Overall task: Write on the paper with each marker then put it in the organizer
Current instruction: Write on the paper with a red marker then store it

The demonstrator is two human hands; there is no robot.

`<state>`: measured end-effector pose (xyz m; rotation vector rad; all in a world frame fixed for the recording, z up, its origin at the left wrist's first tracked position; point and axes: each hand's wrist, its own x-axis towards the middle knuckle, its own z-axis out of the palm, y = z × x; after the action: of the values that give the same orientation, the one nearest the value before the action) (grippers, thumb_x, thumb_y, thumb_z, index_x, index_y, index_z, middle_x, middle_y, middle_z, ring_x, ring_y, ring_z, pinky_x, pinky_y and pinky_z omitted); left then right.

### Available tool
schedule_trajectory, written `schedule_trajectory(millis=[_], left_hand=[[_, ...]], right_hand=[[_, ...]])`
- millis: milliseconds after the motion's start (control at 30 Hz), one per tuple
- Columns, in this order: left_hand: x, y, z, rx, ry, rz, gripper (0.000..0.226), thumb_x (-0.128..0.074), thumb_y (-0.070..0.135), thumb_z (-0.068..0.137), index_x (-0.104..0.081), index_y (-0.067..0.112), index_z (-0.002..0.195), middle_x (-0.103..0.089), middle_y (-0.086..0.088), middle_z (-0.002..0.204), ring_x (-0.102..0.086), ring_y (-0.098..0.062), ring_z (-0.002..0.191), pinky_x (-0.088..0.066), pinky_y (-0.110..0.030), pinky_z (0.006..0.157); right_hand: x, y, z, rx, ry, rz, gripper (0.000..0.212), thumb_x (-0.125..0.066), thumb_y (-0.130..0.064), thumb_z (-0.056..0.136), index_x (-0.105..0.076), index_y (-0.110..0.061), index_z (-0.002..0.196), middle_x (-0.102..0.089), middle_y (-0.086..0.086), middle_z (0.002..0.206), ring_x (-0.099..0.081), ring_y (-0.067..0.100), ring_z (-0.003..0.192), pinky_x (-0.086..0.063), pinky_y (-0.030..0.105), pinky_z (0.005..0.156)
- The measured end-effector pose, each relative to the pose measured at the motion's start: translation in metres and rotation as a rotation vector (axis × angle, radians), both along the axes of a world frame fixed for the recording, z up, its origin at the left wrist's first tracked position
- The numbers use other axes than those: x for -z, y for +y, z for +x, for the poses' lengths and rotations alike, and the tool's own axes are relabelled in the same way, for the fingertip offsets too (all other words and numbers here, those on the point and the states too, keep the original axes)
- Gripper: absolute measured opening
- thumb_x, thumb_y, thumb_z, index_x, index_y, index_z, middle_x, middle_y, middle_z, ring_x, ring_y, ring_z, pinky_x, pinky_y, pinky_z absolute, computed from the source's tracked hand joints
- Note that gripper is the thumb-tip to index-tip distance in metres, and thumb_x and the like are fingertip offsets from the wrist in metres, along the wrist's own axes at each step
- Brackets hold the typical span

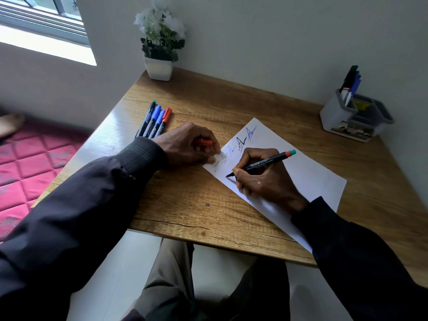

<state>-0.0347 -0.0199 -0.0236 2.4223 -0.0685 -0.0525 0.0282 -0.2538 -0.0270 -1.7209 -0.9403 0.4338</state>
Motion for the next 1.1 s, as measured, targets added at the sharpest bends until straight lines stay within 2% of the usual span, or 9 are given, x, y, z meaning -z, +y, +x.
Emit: schedule_trajectory(millis=[167,367,500,633,867,1100], left_hand=[[-0.0005,0.001,-0.0002,0.002,-0.003,-0.005,0.031,-0.076,0.032,0.085,-0.069,0.026,0.115,-0.068,0.008,0.112,-0.066,-0.015,0.099,-0.058,-0.039,0.081],[0.0004,0.0007,0.0015,0.008,0.0,-0.006,0.028,-0.076,0.031,0.086,-0.068,0.027,0.113,-0.068,0.006,0.109,-0.066,-0.017,0.096,-0.057,-0.036,0.078],[0.001,0.0012,0.0013,0.007,-0.006,-0.013,0.028,-0.076,0.032,0.085,-0.068,0.029,0.112,-0.068,0.008,0.108,-0.066,-0.016,0.094,-0.056,-0.032,0.077],[0.0006,0.0012,0.0012,0.01,-0.005,-0.004,0.03,-0.076,0.034,0.086,-0.069,0.026,0.115,-0.068,0.009,0.113,-0.066,-0.014,0.098,-0.058,-0.035,0.08],[-0.0004,0.0011,0.0005,0.013,-0.007,0.006,0.03,-0.075,0.032,0.087,-0.069,0.026,0.115,-0.067,0.008,0.113,-0.066,-0.015,0.098,-0.058,-0.038,0.082],[-0.0003,0.0008,0.0008,0.022,-0.008,0.019,0.03,-0.075,0.032,0.087,-0.069,0.025,0.115,-0.067,0.008,0.112,-0.066,-0.016,0.097,-0.058,-0.039,0.079]], right_hand=[[-0.0003,0.0024,-0.0023,0.038,0.034,0.016,0.014,-0.067,0.008,0.093,-0.062,0.011,0.08,-0.065,0.018,0.059,-0.06,0.017,0.043,-0.044,0.02,0.043],[-0.0015,0.0017,0.0013,0.039,-0.01,-0.019,0.018,-0.068,0.007,0.082,-0.056,0.01,0.07,-0.062,0.02,0.053,-0.059,0.017,0.038,-0.042,0.02,0.04],[-0.0003,0.0002,0.0014,0.035,0.02,0.009,0.019,-0.065,0.015,0.087,-0.054,0.011,0.071,-0.061,0.026,0.055,-0.057,0.021,0.038,-0.042,0.021,0.04],[0.0,-0.0018,0.0003,0.02,0.038,0.022,0.019,-0.062,0.016,0.09,-0.055,0.012,0.073,-0.06,0.03,0.057,-0.058,0.022,0.04,-0.043,0.024,0.041],[0.0,0.0004,0.0018,-0.008,-0.003,0.004,0.018,-0.063,0.017,0.088,-0.057,0.012,0.072,-0.062,0.025,0.055,-0.058,0.023,0.04,-0.046,0.025,0.044],[-0.0001,-0.0002,0.0016,-0.007,-0.028,-0.009,0.017,-0.066,0.015,0.088,-0.059,0.011,0.073,-0.065,0.017,0.055,-0.06,0.015,0.041,-0.046,0.022,0.045]])
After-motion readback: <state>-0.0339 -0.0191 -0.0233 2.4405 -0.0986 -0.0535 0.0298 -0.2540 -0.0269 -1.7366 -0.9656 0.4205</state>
